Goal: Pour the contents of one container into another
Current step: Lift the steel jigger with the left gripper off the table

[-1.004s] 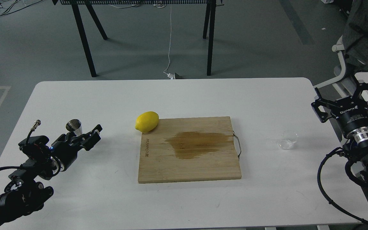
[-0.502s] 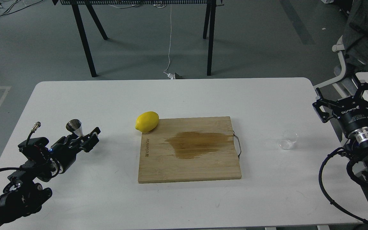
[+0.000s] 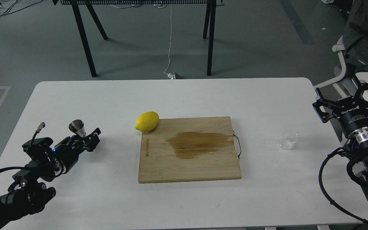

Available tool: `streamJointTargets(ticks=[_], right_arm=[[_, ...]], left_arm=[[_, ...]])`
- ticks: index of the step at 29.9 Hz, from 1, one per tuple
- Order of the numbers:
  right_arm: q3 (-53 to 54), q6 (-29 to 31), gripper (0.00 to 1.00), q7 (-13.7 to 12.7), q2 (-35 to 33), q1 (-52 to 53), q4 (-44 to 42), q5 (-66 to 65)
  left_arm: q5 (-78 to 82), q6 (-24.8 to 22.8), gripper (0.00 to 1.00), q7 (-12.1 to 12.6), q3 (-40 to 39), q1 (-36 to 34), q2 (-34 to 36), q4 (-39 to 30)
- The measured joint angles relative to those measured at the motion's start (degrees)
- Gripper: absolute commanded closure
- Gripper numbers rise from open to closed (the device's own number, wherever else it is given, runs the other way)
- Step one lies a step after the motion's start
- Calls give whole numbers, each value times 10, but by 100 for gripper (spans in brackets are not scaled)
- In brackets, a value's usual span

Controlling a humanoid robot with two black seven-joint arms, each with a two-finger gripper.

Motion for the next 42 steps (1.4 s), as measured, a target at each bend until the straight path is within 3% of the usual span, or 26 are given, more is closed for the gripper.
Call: streamJointTargets(ticks=[18, 31, 42], right_arm=[[0, 0, 1, 0, 0, 0, 0, 0], [-1, 0, 1, 0, 0, 0, 0, 0], [0, 0, 1, 0, 0, 0, 0, 0]], left_arm=[[4, 0, 75, 0, 0, -4, -1, 11], [4, 0, 78, 0, 0, -8, 2, 11], [3, -6, 79, 0, 0, -61, 16, 9]])
